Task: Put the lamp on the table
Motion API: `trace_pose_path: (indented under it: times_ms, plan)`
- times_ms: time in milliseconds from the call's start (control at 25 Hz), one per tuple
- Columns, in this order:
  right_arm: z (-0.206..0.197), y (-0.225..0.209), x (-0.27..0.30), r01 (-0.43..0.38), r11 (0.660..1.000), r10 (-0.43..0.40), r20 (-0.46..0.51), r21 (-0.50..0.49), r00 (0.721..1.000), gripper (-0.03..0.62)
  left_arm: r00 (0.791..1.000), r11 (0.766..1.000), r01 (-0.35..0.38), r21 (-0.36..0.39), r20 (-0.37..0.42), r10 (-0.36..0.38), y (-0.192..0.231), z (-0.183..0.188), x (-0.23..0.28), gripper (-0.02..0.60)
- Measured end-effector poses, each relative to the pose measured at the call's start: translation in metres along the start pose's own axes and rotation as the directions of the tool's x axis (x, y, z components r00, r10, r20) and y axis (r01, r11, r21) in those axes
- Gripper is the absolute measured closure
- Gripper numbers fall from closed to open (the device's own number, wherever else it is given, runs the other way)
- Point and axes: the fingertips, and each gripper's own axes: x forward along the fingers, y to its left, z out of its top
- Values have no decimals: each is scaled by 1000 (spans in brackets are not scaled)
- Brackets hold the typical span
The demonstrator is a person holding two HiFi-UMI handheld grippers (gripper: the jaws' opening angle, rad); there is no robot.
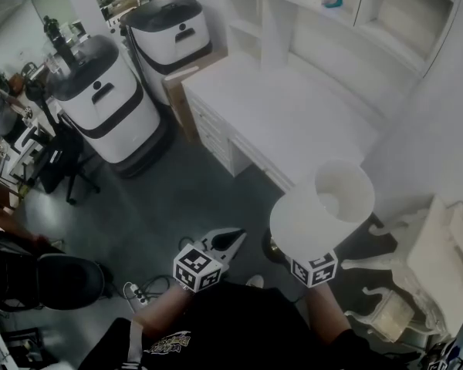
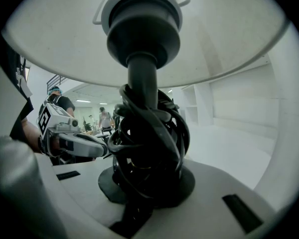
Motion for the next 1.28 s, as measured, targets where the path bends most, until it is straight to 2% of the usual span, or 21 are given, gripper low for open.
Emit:
trace_pose_path:
  times_ms: [760,1280]
  plan:
    - [14,-2,20,45,999,-45,14,18,999,540,1000,1000,23,9,-3,-23,24,12,-8,578]
    - [26,-6,54,84,996,-85,8,38,996,542,999,999,53,-1,1,-53,63,22,-10,578]
